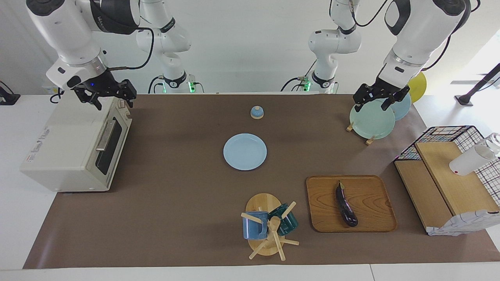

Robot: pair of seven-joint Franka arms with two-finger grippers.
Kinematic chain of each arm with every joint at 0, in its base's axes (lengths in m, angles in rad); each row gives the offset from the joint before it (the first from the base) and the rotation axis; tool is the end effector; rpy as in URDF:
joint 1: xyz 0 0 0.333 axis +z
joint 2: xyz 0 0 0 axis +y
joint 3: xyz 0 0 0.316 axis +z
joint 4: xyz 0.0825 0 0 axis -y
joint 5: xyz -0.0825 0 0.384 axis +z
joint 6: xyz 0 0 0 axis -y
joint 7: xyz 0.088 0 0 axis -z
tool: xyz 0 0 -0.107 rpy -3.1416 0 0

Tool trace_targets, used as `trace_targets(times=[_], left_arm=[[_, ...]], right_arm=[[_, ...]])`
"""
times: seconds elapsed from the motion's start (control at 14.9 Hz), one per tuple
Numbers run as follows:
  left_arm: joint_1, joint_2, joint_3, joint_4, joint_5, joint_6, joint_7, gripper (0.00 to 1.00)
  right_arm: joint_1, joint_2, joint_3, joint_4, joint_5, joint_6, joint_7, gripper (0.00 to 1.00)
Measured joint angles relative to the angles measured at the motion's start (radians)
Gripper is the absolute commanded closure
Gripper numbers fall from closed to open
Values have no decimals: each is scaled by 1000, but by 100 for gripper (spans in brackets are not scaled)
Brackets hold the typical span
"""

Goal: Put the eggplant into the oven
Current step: 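Reach the left gripper toward the purple eggplant on the wooden tray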

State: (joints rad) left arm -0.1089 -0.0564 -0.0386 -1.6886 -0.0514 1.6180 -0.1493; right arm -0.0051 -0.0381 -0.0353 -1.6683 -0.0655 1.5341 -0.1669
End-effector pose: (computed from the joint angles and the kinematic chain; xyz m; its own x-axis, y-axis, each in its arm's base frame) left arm 0.5327 -0.0850 0.6038 0.9998 0.0042 -0.0214 0.0052 -0.9989 0.0464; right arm 0.5352 -0.0292 0.5967 0.9867 0.1238 -0.1052 0.1293 -0.9905 0.0472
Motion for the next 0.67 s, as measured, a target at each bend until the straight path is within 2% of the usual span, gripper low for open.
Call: trace_targets(times=[0.54,0.67], left_arm=[[0,0,1,0,0,3,0,0],[0,0,1,-1,0,36,0,0]], right_arm=[[0,0,0,0,0,0,0,0],[0,0,0,0,0,0,0,0]])
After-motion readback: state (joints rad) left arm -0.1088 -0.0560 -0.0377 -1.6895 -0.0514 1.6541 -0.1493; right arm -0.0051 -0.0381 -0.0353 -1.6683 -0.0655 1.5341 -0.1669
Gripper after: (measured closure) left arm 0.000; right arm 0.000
